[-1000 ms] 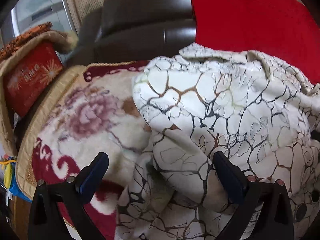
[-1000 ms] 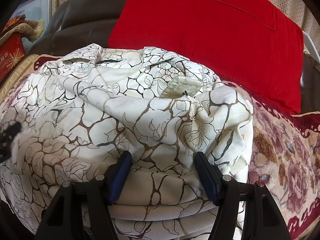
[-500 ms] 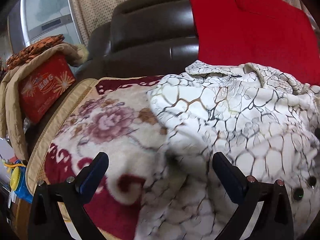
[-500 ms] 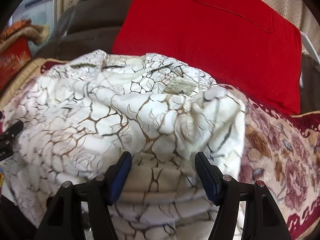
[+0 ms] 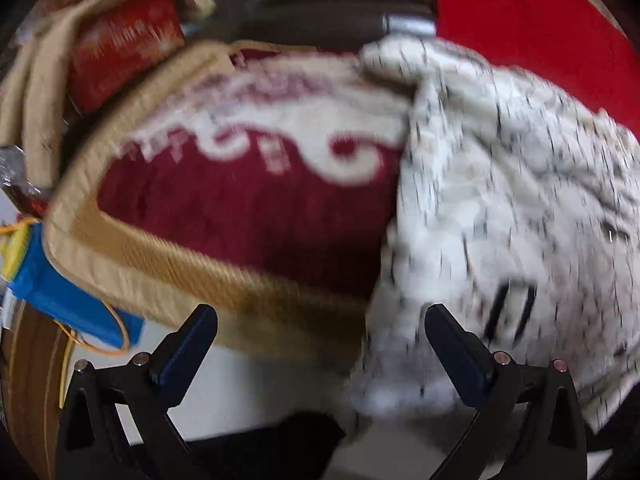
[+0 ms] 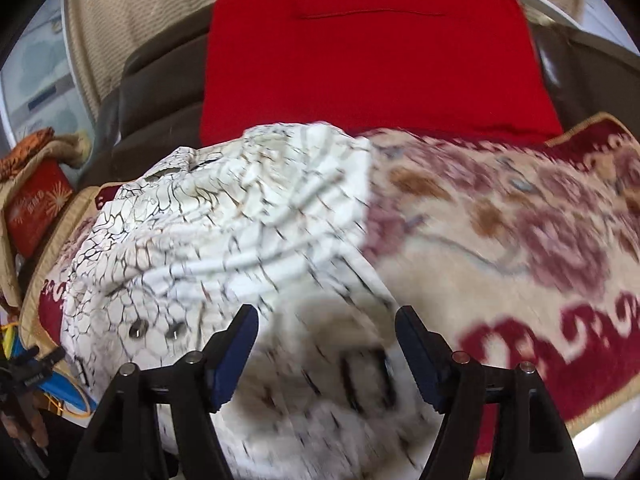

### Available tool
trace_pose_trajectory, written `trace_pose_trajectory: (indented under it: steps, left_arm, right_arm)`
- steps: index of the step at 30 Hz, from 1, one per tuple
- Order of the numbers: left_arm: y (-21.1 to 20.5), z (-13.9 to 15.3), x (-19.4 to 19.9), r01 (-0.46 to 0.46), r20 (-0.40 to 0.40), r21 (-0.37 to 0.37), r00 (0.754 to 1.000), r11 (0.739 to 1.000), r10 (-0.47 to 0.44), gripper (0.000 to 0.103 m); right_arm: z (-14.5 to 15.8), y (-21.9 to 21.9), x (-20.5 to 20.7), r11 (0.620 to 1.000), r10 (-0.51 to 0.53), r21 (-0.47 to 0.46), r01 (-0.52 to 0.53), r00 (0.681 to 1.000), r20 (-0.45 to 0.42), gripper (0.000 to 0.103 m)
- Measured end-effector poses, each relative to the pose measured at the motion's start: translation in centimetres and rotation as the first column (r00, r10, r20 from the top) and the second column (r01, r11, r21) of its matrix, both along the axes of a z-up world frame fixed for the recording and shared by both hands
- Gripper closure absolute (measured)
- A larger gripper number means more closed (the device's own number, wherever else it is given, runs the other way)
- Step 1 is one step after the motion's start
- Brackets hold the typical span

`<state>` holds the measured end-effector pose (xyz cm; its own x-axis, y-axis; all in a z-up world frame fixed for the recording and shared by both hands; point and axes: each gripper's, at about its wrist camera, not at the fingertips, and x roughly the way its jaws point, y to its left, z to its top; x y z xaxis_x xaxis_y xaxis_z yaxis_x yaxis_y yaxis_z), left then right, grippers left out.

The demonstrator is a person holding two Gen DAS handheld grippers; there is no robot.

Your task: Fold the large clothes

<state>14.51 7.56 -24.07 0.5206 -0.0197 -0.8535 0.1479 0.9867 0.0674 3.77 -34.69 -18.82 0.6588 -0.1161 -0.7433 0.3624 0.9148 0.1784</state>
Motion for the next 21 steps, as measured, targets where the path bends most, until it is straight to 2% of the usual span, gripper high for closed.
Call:
trace_pose_trajectory:
  steps: [2, 4, 10, 12, 16, 17, 18, 21]
  left_arm:
    - [-0.2, -1.5, -0.1, 0.03, -0.069, 0.011, 0.997, 0.999, -0.03, 0.0]
    - [-0.4, -2.5, -0.2, 0.062, -0.105, 0.012, 0.993, 0.998, -0.06, 0.0]
    - [-1.9, -5.0, -0.2, 0.171, -0.229, -0.111, 0.954, 0.979, -0.193, 0.0]
    - [-2.5, -5.1, 0.0, 0.184, -0.223, -0.118, 0.953, 0.976, -0.207, 0.0]
    - [-3.3, -4.4, 0.3, 0.219, -0.17, -0.184, 0.953, 0.958, -0.251, 0.0]
    - [-3.6, -4.1, 0.3, 0.234, -0.159, -0.199, 0.951, 0.952, -0.267, 0.005]
    - [-3.8, -4.0, 0.2, 0.247, -0.152, -0.209, 0.947, 0.946, -0.281, 0.014]
    - [-4.7, -3.9, -0.1, 0.284, -0.15, -0.216, 0.936, 0.934, -0.319, 0.021]
  right_arm:
    - [-0.2, -0.5, -1.7, 0.999, -0.02, 0.03, 0.02, 1.0, -0.019, 0.025]
    - [-0.6, -0.8, -2.7, 0.998, -0.029, 0.055, 0.031, 0.998, -0.051, 0.025]
    - [-3.2, -1.4, -5.4, 0.984, -0.014, 0.168, 0.052, 0.976, -0.218, 0.025]
    - [-4.0, -1.1, -5.8, 0.982, -0.011, 0.18, 0.057, 0.968, -0.251, 0.025]
    - [-5.6, -0.2, -5.5, 0.975, 0.011, 0.217, 0.057, 0.954, -0.299, 0.022]
    - [-6.1, 0.2, -5.3, 0.974, 0.016, 0.22, 0.055, 0.951, -0.31, 0.022]
    - [-6.8, 0.6, -5.0, 0.976, 0.017, 0.211, 0.055, 0.945, -0.326, 0.021]
    - [-9.3, 1.3, -4.0, 0.98, -0.003, 0.18, 0.085, 0.911, -0.413, 0.019]
